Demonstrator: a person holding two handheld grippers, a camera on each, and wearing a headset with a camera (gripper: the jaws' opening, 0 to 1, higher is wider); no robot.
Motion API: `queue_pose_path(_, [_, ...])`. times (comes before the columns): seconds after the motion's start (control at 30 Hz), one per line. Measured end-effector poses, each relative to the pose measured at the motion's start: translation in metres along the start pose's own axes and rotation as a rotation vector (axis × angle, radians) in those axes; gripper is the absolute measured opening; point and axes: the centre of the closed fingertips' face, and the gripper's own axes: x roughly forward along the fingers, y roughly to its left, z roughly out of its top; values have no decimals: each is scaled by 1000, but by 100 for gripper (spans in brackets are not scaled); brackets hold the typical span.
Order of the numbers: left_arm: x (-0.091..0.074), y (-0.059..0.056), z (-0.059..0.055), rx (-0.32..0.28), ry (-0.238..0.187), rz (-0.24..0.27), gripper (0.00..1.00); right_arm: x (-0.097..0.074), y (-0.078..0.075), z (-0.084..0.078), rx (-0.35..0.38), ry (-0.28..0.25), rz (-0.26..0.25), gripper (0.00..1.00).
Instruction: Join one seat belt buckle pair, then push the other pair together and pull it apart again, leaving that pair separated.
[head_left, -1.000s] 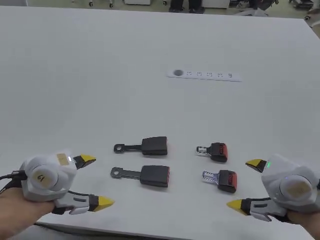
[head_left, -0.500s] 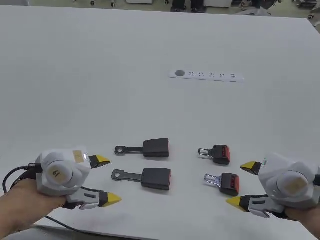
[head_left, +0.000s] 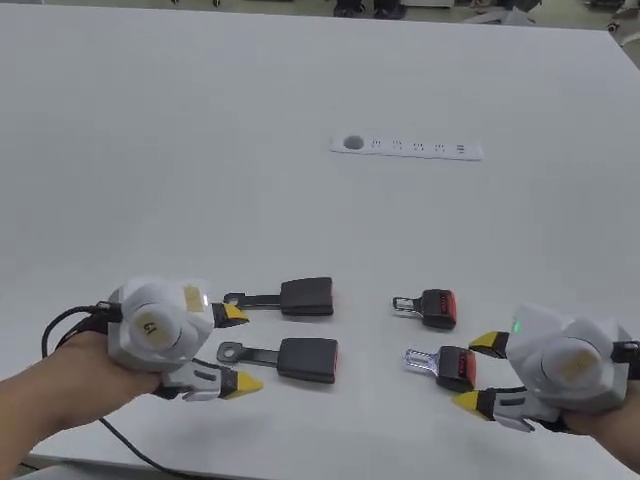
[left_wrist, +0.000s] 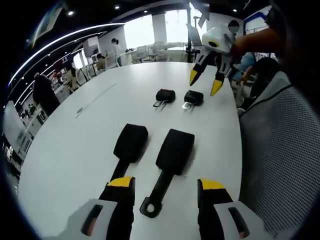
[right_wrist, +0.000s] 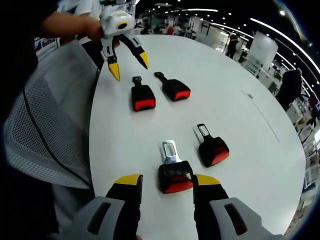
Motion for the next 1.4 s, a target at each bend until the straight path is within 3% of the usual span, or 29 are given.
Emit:
queue_pose_path(0.2, [14,-1,7,54,22,-47,51,5,-8,-5,-20,26,10,38])
queue_pose_path(0.3, [22,-1,5,82,42,-64,50,7,-8,-6,-28,35,17,37])
queue_pose_path(0.43, [27,-3,14,80,44,-94,50,11,-12,-11,-43,48,31,36])
queue_pose_path(0.67, [40,-8,23,129,68,-134,48,15,-13,-16,-55,71,54,36])
queue_pose_path(0.97, [54,-12,17,202,139,-180,44,22,-13,-17,-104,105,94,33])
queue_pose_path(1.4, [60,-13,15,194,151,-192,34,29,-17,-18,-154,143,130,32])
